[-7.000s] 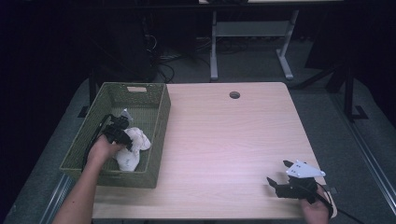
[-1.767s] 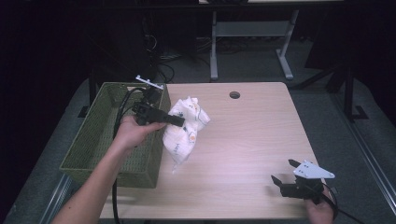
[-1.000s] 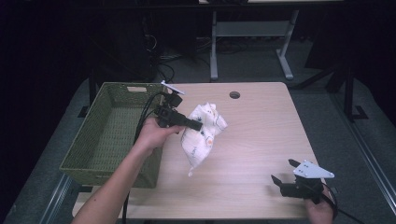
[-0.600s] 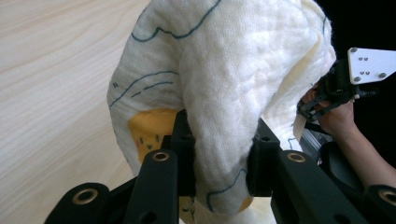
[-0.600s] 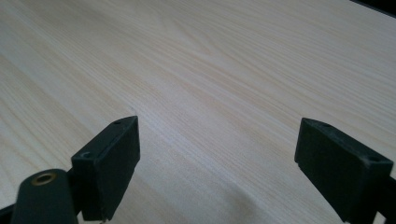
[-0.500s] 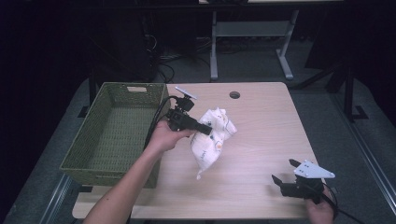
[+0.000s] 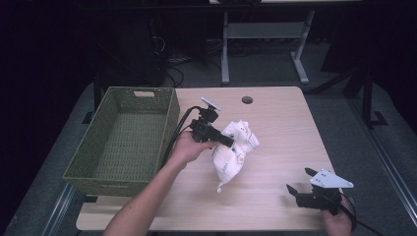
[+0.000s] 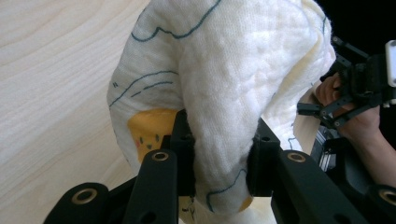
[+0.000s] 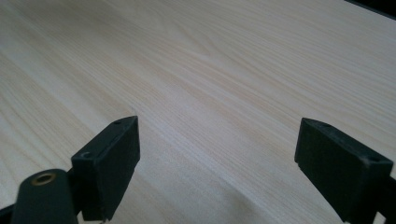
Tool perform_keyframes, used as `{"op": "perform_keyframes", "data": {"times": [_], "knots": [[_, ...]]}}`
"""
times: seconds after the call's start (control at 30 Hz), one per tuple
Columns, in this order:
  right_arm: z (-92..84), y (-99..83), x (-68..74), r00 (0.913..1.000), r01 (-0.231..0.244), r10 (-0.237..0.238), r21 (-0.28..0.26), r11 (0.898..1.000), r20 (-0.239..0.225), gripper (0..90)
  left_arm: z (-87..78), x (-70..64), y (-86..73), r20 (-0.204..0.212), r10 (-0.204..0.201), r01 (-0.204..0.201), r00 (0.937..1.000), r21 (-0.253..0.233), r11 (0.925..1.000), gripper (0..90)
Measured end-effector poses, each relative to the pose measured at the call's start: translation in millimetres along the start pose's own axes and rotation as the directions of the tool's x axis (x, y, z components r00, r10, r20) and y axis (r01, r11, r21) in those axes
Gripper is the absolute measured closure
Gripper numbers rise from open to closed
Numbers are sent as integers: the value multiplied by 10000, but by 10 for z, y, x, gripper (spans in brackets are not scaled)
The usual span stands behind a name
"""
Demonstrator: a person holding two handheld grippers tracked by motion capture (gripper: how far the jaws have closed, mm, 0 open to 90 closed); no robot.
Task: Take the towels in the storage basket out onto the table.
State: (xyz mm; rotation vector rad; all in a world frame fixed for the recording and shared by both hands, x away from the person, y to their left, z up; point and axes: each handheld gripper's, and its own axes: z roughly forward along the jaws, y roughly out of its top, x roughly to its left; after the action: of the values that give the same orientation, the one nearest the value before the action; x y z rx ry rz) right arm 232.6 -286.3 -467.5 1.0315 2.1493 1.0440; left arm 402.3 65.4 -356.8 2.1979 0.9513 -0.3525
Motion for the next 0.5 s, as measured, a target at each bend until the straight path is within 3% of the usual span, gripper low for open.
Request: {"op": "perform_keyframes", "data": {"times": [0.5], "knots": [[2, 0, 3, 10000, -20, 20, -12, 10000, -25, 137, 224, 100, -4, -235, -614, 611, 9978, -139, 9980, 690]]}}
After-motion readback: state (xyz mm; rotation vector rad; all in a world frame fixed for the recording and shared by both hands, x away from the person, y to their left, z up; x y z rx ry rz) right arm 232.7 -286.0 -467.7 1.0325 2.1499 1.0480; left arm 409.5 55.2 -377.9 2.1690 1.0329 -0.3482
